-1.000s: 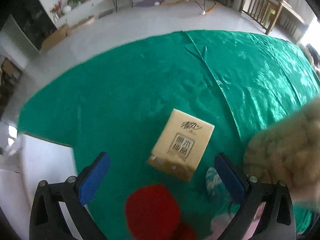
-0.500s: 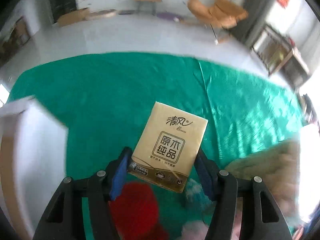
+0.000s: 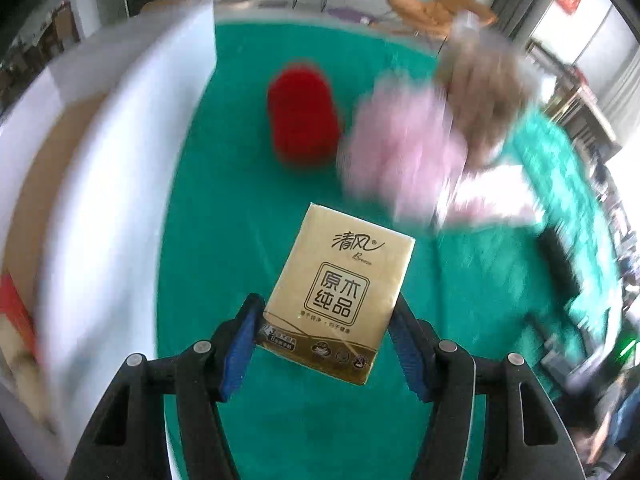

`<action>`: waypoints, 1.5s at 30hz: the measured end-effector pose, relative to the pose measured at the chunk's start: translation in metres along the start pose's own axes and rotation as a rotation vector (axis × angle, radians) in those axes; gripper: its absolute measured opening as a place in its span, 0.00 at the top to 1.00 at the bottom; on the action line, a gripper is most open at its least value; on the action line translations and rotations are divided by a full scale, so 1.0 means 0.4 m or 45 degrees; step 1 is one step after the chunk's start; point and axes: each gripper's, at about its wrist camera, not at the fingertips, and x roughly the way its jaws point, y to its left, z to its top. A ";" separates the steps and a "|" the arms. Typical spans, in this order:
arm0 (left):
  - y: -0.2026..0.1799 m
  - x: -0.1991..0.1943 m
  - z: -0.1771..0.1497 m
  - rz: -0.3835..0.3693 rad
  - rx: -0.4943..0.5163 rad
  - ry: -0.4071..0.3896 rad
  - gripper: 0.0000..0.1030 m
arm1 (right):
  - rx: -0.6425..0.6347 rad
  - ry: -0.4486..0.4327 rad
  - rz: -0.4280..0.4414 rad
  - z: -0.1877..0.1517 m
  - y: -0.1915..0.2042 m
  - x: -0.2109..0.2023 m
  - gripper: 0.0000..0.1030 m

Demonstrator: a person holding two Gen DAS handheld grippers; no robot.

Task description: Organize soft objects

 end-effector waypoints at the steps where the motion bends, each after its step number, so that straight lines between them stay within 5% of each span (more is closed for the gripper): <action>1: -0.003 0.024 -0.030 0.020 0.005 0.009 0.40 | 0.000 0.000 0.000 0.000 0.000 0.000 0.16; 5: -0.041 0.046 -0.093 0.090 0.111 -0.126 0.39 | 0.000 0.000 0.000 0.000 0.000 0.000 0.16; 12: -0.053 0.086 -0.090 0.121 0.207 -0.206 0.01 | 0.000 0.000 0.000 0.000 0.000 -0.001 0.16; 17: -0.044 0.090 -0.101 0.122 0.183 -0.311 0.00 | 0.000 0.000 0.000 0.000 0.000 -0.001 0.16; 45: -0.041 0.099 -0.084 0.116 0.181 -0.311 0.00 | 0.000 0.000 0.000 -0.001 0.000 -0.001 0.16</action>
